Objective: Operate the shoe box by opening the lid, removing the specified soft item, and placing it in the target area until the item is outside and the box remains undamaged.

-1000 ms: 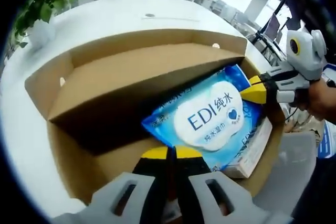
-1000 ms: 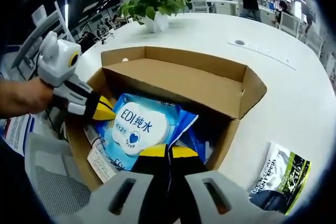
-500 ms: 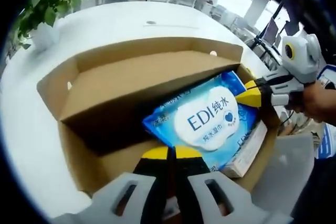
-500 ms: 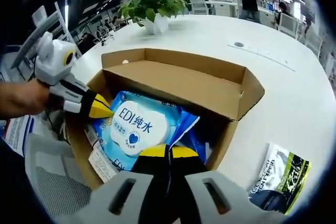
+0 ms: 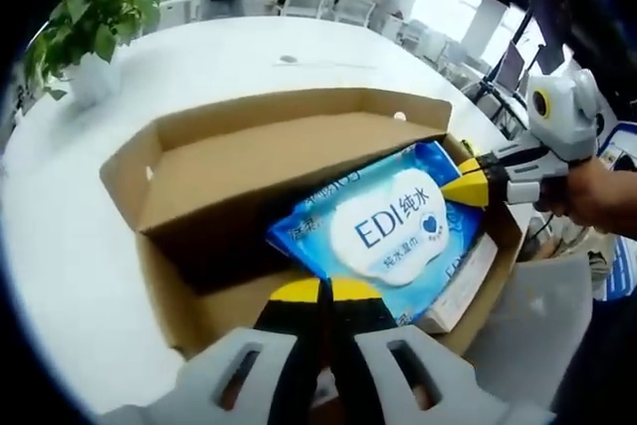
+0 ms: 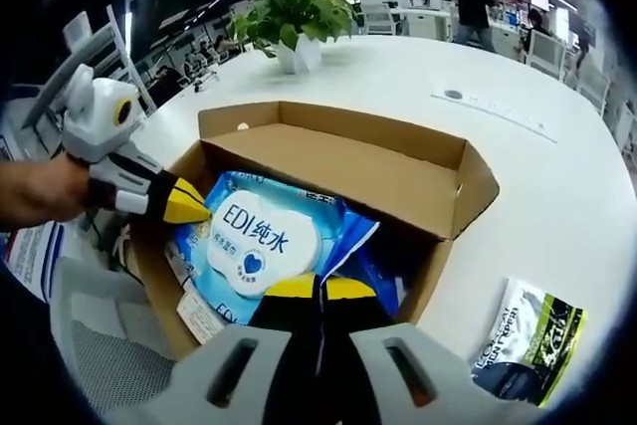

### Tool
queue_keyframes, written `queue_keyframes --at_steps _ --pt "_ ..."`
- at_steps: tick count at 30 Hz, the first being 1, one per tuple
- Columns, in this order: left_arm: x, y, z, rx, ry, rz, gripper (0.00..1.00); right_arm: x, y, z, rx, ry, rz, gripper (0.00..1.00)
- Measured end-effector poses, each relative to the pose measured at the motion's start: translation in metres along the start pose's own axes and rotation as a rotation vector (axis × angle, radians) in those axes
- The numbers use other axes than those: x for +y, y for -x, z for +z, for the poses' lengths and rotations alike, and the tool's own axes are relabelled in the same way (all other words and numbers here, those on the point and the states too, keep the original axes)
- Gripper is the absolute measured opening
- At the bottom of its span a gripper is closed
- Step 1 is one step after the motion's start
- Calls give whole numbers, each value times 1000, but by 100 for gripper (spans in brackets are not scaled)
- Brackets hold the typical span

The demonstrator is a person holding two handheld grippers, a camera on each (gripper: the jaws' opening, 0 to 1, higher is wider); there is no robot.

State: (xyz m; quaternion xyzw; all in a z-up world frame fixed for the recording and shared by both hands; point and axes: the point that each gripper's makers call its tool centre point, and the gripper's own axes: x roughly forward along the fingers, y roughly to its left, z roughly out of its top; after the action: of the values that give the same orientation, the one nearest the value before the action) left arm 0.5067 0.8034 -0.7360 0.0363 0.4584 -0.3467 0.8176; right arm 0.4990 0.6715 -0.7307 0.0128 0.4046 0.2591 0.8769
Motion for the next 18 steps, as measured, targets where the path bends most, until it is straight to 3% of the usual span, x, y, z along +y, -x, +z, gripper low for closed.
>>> queue_keyframes --at_steps 18 --pt "-7 30 10 -54 1 4 0 12 16 13 -35 11 -3 0"
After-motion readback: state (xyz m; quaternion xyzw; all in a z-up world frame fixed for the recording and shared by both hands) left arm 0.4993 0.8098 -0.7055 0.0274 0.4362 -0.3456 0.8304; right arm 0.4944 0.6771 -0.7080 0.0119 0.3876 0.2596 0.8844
